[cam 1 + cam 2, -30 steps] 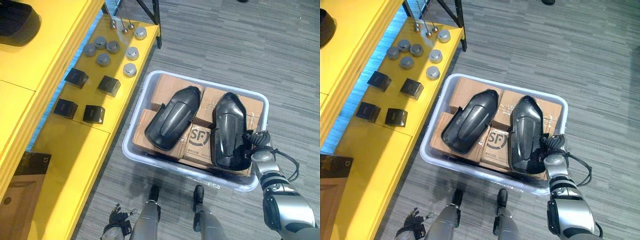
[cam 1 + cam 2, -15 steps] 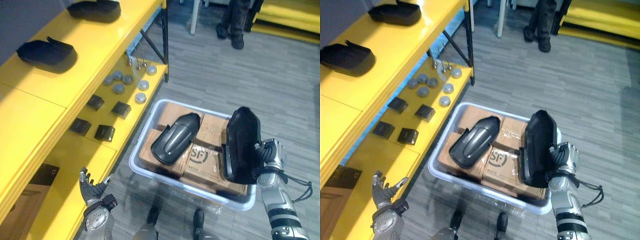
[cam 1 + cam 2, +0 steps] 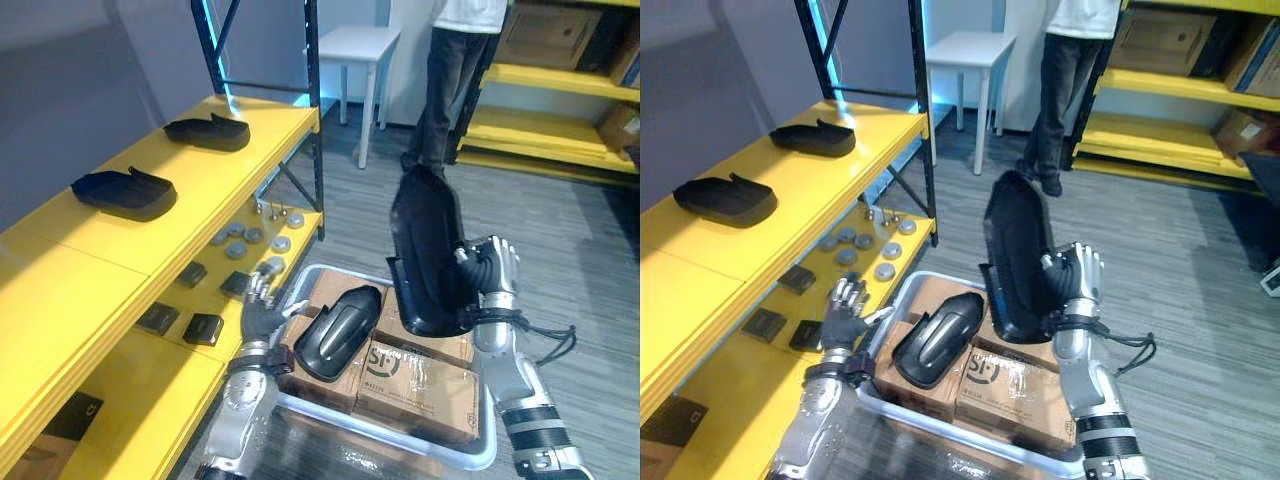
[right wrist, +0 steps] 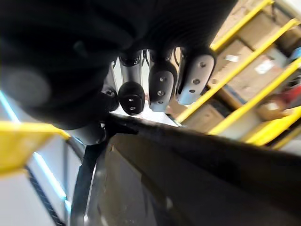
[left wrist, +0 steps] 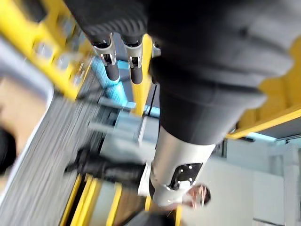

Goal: Walk over and take plastic housings, then place them on the shelf

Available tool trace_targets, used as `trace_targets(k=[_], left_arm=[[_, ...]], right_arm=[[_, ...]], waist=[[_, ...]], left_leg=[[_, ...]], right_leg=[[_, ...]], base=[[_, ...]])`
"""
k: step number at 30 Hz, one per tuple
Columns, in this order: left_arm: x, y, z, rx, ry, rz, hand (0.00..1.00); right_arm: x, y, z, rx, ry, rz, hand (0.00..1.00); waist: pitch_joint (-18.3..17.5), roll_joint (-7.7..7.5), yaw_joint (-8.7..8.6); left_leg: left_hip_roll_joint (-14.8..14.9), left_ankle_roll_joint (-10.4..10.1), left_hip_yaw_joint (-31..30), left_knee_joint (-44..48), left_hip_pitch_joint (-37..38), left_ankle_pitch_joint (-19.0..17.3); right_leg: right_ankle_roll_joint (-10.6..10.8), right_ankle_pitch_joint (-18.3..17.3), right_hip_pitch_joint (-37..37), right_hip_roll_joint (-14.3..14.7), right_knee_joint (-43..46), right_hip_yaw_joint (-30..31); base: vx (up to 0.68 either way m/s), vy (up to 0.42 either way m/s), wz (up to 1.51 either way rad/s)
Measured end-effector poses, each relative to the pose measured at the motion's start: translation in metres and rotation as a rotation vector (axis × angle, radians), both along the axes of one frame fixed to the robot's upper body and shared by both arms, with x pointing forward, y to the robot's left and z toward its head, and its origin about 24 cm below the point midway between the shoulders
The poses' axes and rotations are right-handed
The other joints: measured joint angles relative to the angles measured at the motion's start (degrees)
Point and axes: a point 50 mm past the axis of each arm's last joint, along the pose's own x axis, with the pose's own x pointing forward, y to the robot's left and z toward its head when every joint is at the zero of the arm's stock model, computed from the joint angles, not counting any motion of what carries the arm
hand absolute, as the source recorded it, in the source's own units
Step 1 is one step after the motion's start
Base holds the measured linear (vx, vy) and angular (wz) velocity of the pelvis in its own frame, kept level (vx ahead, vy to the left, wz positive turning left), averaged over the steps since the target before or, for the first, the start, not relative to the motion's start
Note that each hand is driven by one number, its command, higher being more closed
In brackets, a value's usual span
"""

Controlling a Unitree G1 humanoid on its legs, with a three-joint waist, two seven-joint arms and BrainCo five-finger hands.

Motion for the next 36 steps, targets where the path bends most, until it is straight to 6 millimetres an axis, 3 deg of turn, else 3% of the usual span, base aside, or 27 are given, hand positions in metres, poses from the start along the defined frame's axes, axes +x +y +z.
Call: trace_targets(k=[11,23,24,36], left_arm=[[0.031,-0.019,0.009,0.055,0.025,-0.053,0.0],[0.044,-0.033,0.009,-0.074,0.101,-0.094,0.0],[0.045,-0.033,0.01,-0.106,0.108,-0.094,1.0],[0.047,-0.032,0.014,-0.578,0.111,-0.154,1.0]], right_arm=[[-0.016,0.062,0.02,-0.022,-0.131,0.235,1.0],[-0.027,0.11,0.012,0.015,-0.111,0.424,1.0],[-0.027,0.111,0.012,0.025,-0.109,0.43,1.0],[-0.031,0.117,0.004,0.149,-0.07,0.482,1.0]], waist=[[-1.36,-0.8,-0.54],[-2.44,-1.29,-1.5],[-2.5,-1.34,-1.45],[-2.54,-1.4,-2.0]], left_leg=[[1.89,-1.05,1.97,-3.18,1.2,1.89],[2.12,-1.15,2.29,-3.3,2.34,1.95],[2.14,-1.16,2.29,-3.3,2.34,1.95],[2.4,-1.2,3.64,-3.88,3.22,1.97]], right_leg=[[-1.05,3.04,0.22,2.01,-3.53,1.92],[-1.16,3.99,1.95,2.29,-5.18,2.09],[-1.21,4.04,1.95,2.31,-5.18,2.09],[-1.3,4.35,1.85,2.51,-5.22,3.36]], base=[[-0.03,-0.018,-0.11],[0.0,0.001,-0.01],[0.0,0.0,0.0],[0.01,0.008,-0.06]])
